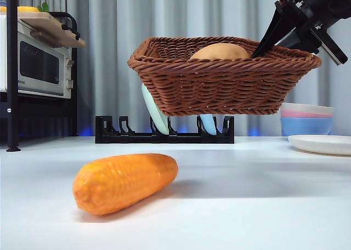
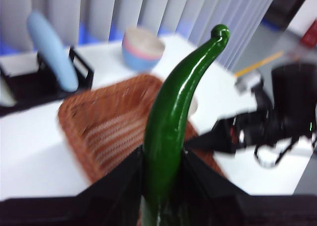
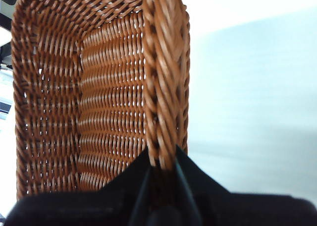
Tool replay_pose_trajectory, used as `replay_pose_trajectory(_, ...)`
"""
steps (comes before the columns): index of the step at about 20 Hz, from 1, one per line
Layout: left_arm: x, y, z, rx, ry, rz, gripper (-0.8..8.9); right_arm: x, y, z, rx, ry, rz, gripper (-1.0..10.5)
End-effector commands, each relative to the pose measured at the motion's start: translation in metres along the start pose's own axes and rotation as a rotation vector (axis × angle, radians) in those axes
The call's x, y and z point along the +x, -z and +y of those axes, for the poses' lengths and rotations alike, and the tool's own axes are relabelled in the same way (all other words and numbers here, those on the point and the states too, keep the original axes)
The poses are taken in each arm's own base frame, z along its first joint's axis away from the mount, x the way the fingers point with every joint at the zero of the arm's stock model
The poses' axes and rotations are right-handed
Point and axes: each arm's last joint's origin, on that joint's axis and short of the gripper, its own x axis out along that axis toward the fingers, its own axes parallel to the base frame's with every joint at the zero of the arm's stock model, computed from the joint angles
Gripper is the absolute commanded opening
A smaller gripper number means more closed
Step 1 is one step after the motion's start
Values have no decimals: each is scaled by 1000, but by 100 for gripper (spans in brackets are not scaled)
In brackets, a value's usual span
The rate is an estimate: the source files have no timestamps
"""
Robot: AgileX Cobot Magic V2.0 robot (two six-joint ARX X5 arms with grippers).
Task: Pick up the basket,pick up the corn from the table,pick up the potato from the table,pick up the cucumber from the table,put all items into the basket
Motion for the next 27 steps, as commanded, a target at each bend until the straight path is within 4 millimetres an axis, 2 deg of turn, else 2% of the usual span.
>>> replay_pose_trajectory(1,27,5,-2,-36,-19,8,-9,-2,-3,5,-13,-29,-18,-16)
replay_pose_trajectory(5,68,20,-6,-21,-73,71,-9,-1,-2,6,-10,-32,-15,-16)
replay_pose_trajectory(10,110,45,-3,35,-127,185,-9,0,-1,8,-15,-38,-9,-16)
replay_pose_trajectory(14,128,59,-2,71,-159,240,-9,0,-1,9,-14,-38,-5,-16)
replay_pose_trajectory(19,136,67,-1,110,-187,281,3,0,0,9,-12,-36,2,-16)
replay_pose_trajectory(20,136,68,-1,127,-187,293,63,0,0,9,-12,-36,2,-16)
replay_pose_trajectory(21,135,69,-1,126,-189,301,193,0,0,9,-12,-36,2,-16)
replay_pose_trajectory(22,135,70,0,125,-191,311,395,0,0,9,-12,-36,2,-16)
replay_pose_trajectory(23,135,70,0,125,-193,317,494,0,0,9,-11,-36,2,-16)
replay_pose_trajectory(27,132,68,0,124,-194,310,504,0,0,9,-11,-36,2,-16)
